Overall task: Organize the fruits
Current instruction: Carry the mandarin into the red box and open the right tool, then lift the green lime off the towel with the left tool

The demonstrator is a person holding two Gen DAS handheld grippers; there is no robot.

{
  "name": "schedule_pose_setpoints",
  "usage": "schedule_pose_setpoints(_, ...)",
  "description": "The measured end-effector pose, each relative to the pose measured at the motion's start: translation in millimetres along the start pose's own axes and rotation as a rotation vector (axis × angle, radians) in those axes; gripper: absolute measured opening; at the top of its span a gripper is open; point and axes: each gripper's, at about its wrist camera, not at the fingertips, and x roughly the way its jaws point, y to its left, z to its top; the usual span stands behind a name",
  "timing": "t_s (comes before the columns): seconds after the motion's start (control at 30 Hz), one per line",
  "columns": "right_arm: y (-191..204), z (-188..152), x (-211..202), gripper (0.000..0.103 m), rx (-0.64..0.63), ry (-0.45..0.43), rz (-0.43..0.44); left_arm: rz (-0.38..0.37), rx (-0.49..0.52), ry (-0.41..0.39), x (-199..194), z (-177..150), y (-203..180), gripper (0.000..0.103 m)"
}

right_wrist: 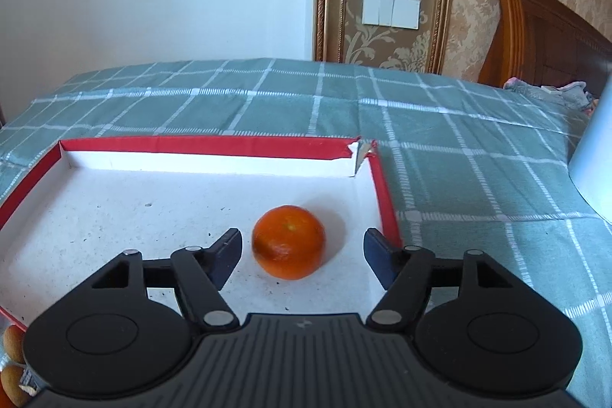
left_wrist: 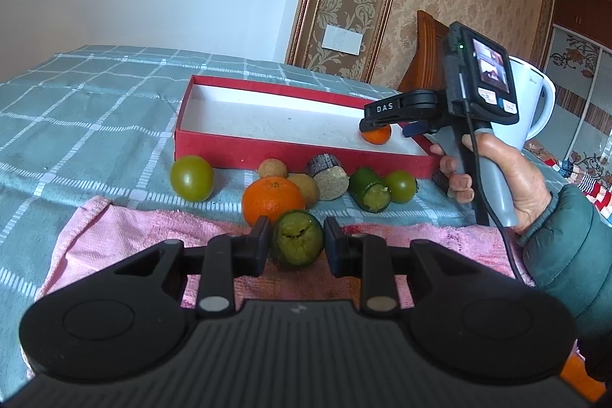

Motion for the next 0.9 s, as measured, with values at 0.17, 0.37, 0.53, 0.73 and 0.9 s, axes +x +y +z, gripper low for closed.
schedule_pose_setpoints(0.17, -5.9, -3.7, -9.5, 0.07, 0.02, -0.008, 0.013, 0.006, -0.001, -0.002, -1.8, 0.3, -0.4, 0.027)
schedule_pose_setpoints(0.37, -11.1, -11.3, -26.2, 0.07, 0.04, -0.034, 0.027, 0.006, -0.016, -0.001, -5.0, 0.4, 0.5, 0.027)
schedule_pose_setpoints(0.53, -12.0, -20.4, -36.4, 0.07, 0.039, -0.042, 0.036, 0.007, -0.016, -0.004, -9.1, -1.8, -1.0, 0.027)
schedule_pose_setpoints(0.73, -13.4, -28.3, -43.7, 0.07, 0.054, -0.043, 0.058, 0.004, -0.017, -0.005, -12.1, -3.1, -1.5, 0.027)
schedule_pose_setpoints(0.9, -14.5, -37.1, -53.9, 0.07, 0.059, -0.045, 0.081, 0.001, -0.016, -0.009, -15.5, -3.8, -3.5, 0.027)
